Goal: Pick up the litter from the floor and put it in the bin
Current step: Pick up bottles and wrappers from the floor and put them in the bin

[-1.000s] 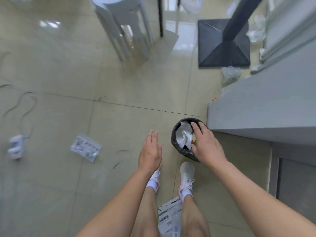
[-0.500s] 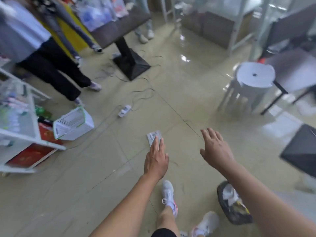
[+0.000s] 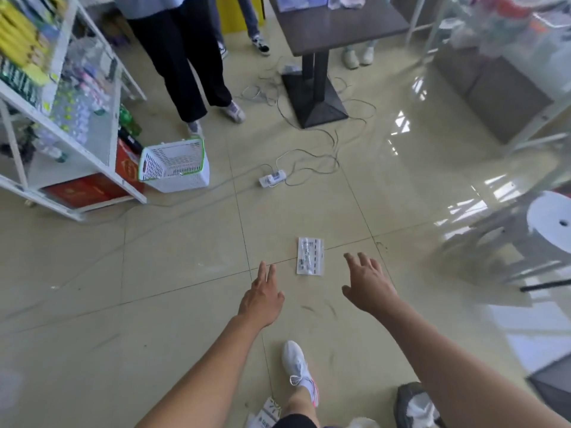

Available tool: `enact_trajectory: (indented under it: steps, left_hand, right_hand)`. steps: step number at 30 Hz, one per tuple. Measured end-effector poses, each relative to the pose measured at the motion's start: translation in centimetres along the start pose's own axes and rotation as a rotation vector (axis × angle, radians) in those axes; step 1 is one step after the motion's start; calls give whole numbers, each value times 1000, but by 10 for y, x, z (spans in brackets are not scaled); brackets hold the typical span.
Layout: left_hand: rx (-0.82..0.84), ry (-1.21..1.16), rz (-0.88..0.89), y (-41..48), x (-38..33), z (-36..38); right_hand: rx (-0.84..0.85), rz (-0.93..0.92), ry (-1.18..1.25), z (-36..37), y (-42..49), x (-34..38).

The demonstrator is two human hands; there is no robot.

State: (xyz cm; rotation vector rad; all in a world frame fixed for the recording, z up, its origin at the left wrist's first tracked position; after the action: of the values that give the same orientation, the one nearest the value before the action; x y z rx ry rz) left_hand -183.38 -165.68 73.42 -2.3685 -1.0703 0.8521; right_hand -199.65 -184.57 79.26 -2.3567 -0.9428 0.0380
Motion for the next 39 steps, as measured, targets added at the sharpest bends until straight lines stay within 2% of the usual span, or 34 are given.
enact_trajectory:
  steps: [10, 19, 26, 34, 39]
  left_hand:
    - [118, 53, 15, 95, -2, -62]
    - [200, 29, 51, 250, -28, -42]
    - [339, 113, 9, 427, 29, 69]
    - [456, 105, -17, 611, 134, 277]
    - [433, 38, -65, 696, 187, 372]
  right_hand:
    - [81, 105, 67, -24, 92, 30]
    - [138, 164, 209, 17, 242, -4]
    - [214, 229, 236, 140, 396, -47]
    - [248, 278, 314, 368, 571, -73]
    - [218, 323, 362, 489, 655, -76]
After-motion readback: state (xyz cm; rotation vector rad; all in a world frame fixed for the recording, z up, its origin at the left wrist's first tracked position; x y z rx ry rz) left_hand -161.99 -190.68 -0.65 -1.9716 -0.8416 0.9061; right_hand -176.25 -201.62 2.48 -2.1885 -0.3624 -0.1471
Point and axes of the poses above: each hand's wrist, its own y-axis towards the middle knuckle, its own z-axis out of the palm, x = y × z, the point moved 5 cm from there along y, towards the middle knuckle, and after that the axes turned 4 degrees about -y, right-handed, at the moved point
